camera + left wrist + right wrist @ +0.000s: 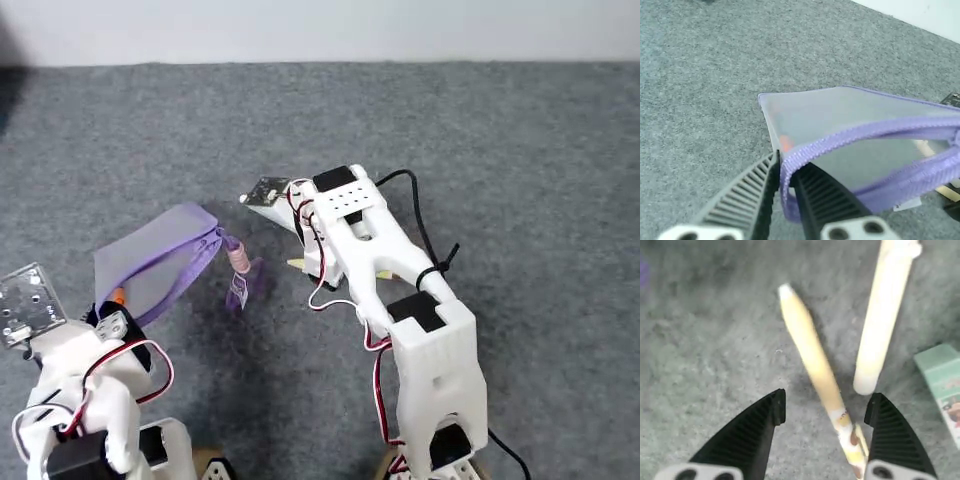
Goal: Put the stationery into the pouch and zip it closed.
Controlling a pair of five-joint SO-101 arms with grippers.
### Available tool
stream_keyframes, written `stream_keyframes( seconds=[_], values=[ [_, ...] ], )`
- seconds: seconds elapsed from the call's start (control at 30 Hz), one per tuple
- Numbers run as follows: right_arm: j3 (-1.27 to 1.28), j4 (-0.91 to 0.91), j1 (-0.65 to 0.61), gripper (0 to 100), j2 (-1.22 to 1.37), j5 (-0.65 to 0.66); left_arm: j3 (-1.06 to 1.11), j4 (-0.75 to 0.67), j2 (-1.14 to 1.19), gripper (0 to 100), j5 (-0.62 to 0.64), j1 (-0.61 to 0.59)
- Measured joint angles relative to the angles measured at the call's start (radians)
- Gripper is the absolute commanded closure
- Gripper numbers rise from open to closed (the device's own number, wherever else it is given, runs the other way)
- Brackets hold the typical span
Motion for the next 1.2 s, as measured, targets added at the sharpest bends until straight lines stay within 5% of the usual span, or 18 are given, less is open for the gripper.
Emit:
stream_keyframes(
  seconds=[0.33, 0.87, 1.2],
  values=[
    [-0.002, 0.012, 0.020, 92.1, 0.000, 0.000, 0.000, 0.000, 0.000, 99, 0.000, 0.000],
    [-0.002, 0.133, 0.087, 92.2, 0.009, 0.000, 0.000, 0.000, 0.000, 99, 0.000, 0.000],
    [-0.002, 0.080, -0.041, 86.8, 0.009, -0.063, 0.000, 0.000, 0.000, 99, 0.000, 0.000]
  ],
)
